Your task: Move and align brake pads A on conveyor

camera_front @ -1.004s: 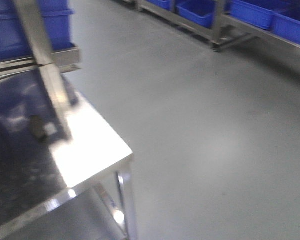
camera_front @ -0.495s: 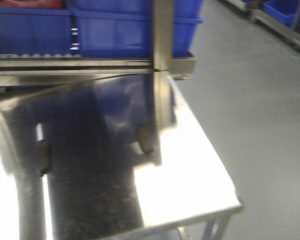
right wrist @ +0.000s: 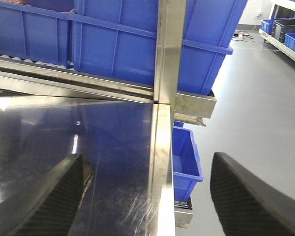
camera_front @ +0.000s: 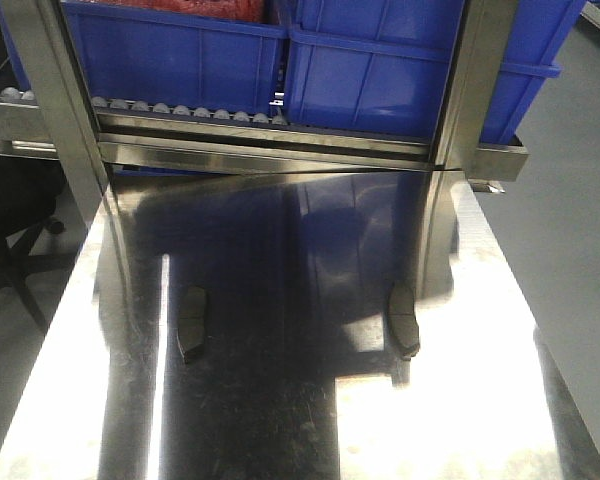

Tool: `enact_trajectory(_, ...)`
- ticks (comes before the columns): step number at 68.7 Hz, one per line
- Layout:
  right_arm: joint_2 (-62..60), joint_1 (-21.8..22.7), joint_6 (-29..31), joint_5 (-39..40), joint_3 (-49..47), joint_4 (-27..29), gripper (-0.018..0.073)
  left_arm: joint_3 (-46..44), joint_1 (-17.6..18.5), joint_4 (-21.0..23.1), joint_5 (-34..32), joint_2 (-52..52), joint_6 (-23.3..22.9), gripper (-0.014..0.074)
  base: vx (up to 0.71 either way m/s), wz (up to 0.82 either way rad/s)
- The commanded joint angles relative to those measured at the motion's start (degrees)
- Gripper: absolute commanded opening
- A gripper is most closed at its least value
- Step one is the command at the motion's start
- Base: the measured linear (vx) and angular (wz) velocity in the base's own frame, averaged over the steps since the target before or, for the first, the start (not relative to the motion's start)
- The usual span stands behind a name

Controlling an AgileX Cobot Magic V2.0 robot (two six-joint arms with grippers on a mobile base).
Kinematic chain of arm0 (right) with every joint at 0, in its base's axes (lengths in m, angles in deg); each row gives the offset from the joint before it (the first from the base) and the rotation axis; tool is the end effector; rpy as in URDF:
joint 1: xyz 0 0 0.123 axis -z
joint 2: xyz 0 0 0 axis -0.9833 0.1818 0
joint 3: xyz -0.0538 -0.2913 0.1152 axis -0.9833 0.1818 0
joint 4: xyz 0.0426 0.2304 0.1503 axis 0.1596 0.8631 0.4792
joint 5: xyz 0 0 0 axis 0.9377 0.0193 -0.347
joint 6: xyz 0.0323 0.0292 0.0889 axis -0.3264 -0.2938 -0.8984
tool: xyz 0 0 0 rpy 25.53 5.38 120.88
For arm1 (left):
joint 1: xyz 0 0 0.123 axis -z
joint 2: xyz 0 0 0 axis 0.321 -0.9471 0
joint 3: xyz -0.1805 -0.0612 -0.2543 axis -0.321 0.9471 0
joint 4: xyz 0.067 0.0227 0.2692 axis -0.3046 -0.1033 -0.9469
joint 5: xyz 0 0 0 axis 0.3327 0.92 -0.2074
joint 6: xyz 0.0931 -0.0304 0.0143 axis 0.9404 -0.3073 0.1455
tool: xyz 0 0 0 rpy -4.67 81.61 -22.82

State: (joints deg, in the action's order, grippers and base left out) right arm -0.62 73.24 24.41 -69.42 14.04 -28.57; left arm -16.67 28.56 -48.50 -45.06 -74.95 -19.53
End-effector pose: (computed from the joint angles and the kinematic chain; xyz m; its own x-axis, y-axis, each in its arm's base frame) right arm 0.0623 0.0027 0.3069 -0.1936 -0.0854 -0.9774 -0.0814 0.9942 -0.0707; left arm 0.0687 -0.0065 0.3074 -0.1492 0.0197 -0.9886 0.1170 0.9931 0.0021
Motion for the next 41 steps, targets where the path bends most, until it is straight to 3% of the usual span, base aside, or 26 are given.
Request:
enact_trajectory(1,0.86,0.31,0.49,4.06,-1.50,-0.60,0.0525,-1.37,0.17,-0.09,-4.22,-0.81,-0.01,0.0460,0.03,0.10)
enact_trajectory(41,0.86,0.31,0.49,4.06,-1.50,-0.60,0.0525,-1.37,0.17,-0.09,-4.22,-0.81,-0.01,0.0460,0.00,0.02)
